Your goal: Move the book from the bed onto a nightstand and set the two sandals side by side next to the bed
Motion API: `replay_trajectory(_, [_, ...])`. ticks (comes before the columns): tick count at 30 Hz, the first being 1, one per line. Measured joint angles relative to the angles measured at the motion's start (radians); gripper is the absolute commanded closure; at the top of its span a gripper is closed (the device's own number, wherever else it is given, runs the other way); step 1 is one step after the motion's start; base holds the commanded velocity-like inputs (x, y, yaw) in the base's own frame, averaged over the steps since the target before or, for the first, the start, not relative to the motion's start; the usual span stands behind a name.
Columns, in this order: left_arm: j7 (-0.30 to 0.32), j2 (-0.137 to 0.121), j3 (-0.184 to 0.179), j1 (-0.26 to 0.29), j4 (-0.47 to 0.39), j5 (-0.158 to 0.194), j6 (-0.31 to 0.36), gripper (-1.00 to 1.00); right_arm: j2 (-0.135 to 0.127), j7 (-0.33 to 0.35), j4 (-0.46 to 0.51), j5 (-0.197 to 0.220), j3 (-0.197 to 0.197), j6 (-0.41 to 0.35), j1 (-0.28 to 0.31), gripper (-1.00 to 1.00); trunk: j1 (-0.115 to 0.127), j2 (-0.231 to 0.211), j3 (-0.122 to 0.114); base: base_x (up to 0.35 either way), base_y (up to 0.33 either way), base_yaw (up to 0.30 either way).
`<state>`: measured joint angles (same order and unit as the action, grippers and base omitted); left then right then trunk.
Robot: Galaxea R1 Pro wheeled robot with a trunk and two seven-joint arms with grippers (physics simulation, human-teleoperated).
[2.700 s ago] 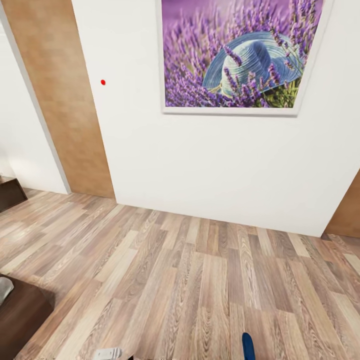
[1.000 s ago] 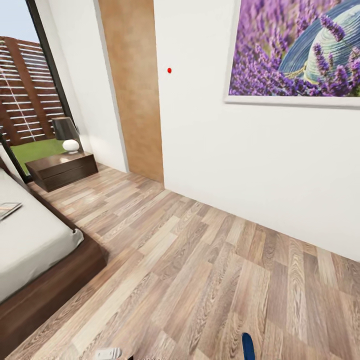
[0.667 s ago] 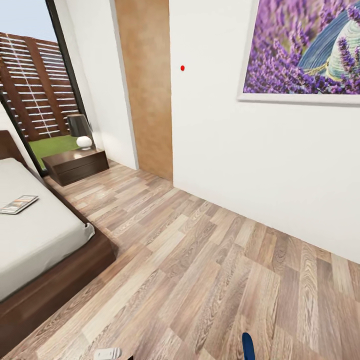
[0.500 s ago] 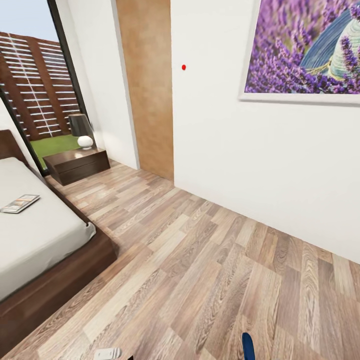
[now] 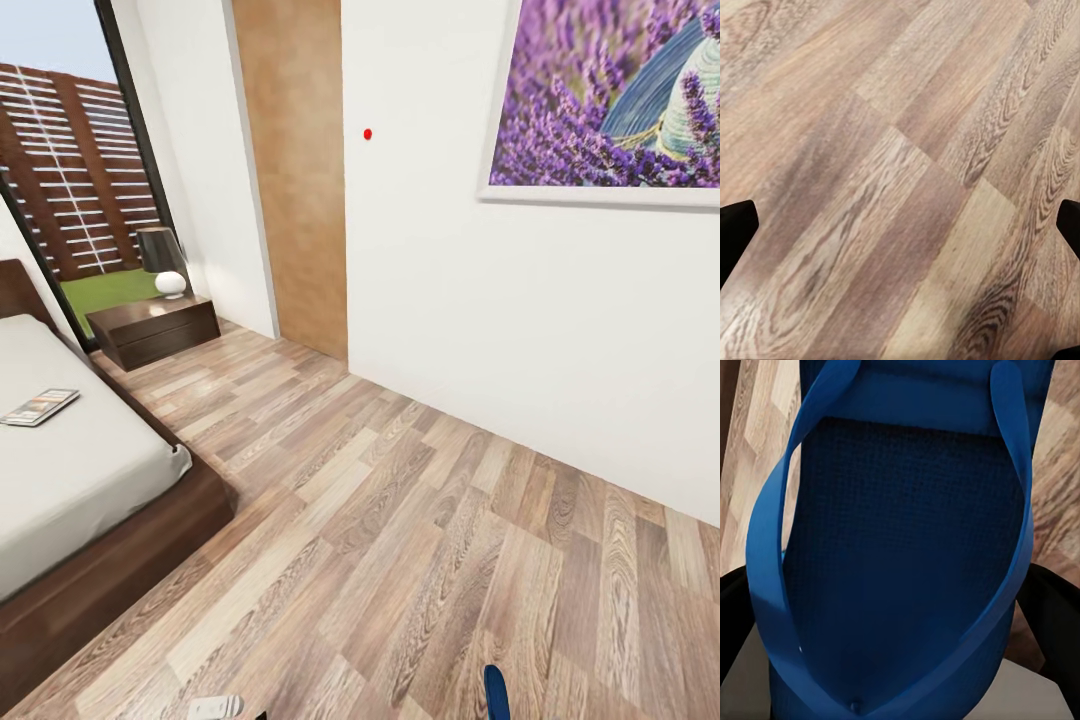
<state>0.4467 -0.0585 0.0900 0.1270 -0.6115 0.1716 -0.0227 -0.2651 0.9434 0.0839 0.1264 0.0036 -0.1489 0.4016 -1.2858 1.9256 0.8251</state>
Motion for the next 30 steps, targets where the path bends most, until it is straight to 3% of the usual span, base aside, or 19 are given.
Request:
replay_trajectory(10, [0.000, 0.000, 0.000, 0.000, 0.000, 0.000, 0.000, -1.00, 0.000, 0.001, 0.000, 0.000, 0.000, 0.000, 0.000, 1.00, 0.000, 0.000, 0.001, 0.000, 0.000, 0.062])
replay_trajectory(30, [0.000, 0.000, 0.000, 0.000, 0.000, 0.000, 0.000, -1.00, 0.000, 0.000, 0.000, 0.000, -0.001, 0.000, 0.000, 1.00, 0.000, 0.000, 0.007, 0.051, -0.038, 0.266])
